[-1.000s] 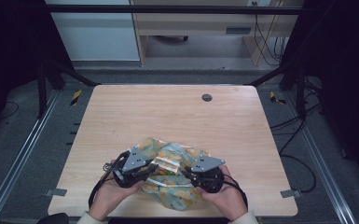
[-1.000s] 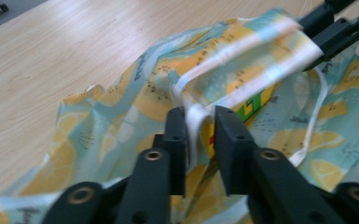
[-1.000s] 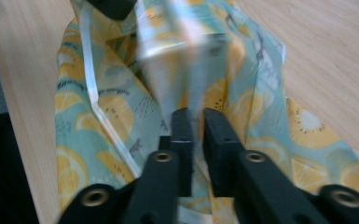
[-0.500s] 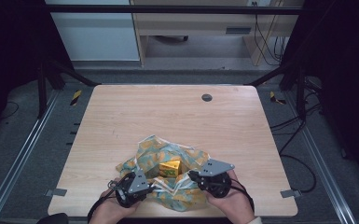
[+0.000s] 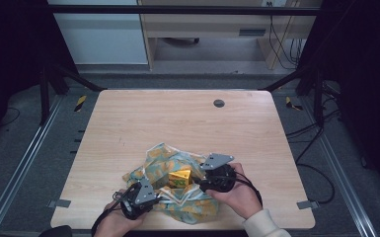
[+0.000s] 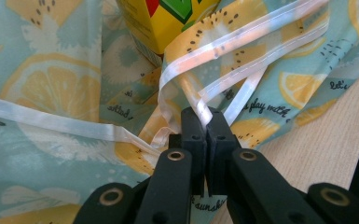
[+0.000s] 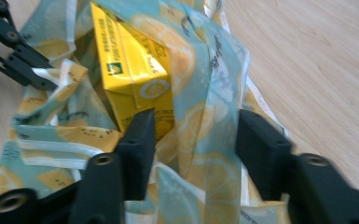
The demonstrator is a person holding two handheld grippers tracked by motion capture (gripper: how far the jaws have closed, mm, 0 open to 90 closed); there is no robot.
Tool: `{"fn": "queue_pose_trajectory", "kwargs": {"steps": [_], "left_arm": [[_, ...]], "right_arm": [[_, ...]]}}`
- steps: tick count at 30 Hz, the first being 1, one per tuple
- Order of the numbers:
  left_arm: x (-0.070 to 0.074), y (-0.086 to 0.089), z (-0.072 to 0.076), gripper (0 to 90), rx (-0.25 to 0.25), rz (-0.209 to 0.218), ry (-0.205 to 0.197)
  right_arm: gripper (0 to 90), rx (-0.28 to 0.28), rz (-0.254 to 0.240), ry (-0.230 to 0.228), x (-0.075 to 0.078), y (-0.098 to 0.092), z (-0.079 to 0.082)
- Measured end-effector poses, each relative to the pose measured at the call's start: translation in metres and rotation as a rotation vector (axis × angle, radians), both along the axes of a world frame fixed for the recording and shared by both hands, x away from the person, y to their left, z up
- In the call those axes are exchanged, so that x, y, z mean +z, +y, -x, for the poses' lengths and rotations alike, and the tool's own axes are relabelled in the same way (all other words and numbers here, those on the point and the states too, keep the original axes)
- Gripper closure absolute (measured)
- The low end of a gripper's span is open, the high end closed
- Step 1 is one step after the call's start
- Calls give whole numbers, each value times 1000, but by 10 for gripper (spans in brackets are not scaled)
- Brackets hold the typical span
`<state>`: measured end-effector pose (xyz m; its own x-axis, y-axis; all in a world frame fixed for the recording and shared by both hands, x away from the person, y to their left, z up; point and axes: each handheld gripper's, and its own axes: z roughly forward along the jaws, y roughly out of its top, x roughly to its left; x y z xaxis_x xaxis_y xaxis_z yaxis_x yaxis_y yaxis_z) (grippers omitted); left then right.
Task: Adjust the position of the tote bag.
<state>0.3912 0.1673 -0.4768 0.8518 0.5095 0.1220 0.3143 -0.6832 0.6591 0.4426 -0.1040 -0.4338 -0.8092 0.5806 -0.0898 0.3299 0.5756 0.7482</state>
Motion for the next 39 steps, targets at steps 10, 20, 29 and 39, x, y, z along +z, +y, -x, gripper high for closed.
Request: {"fn": "queue_pose_trajectory", "kwargs": {"steps": [10,20,29,39], "left_arm": [[-1,-2,0,887,0,-16,-4],[-2,-2,-2,893,2,-21,2],[-7,-4,-6,894,14,-16,27],[-11,-8,-13,898,33,-32,15]], "right_arm": [[899,-36,-45,23,5,-1,-13],[900,-73,-94,94,-5,5,-50],[900,-140,-64,162,-27,4,-82],[900,-176,-31,149,-36,7,-93]]}}
